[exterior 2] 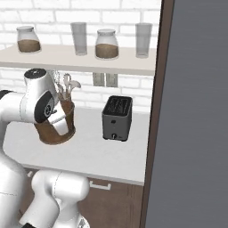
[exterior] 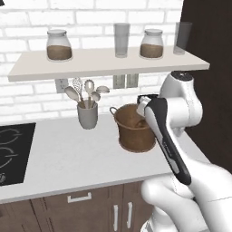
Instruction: Open the cabinet, pick up the bread from the cabinet and place it in the basket. Then move the basket to the dining counter.
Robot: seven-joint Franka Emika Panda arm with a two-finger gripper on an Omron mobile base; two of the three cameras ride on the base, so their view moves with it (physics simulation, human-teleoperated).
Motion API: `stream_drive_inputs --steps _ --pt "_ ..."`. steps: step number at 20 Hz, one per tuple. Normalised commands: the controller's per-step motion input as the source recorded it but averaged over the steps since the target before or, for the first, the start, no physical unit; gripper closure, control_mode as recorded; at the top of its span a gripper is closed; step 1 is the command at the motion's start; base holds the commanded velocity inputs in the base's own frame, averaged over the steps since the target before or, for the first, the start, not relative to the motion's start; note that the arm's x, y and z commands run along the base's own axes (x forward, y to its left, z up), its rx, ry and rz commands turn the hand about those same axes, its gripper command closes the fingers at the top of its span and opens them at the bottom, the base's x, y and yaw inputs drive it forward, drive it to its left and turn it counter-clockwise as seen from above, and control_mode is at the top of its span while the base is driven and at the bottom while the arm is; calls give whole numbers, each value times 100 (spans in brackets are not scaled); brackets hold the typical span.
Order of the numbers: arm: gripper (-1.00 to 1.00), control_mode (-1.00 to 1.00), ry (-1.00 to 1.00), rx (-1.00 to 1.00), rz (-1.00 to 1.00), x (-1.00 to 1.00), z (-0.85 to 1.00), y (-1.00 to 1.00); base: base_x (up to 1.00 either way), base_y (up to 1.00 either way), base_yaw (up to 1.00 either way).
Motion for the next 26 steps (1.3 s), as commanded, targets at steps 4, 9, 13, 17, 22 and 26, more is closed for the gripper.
stream_drive_inputs --steps 4,9,13,17,22,26 --pt "100 -100 -5 2 -45 -24 60 -53 0 0 0" --pt "100 -100 -5 7 -25 -47 35 -17 0 0 0" --pt "100 -100 -28 11 -1 -63 49 0 0 0 0" --pt "100 -100 -45 4 0 -50 45 0 0 0 0" --pt "100 -100 -34 4 0 -49 23 0 0 0 0" --pt "100 100 0 0 0 0 0 0 -92 39 1"
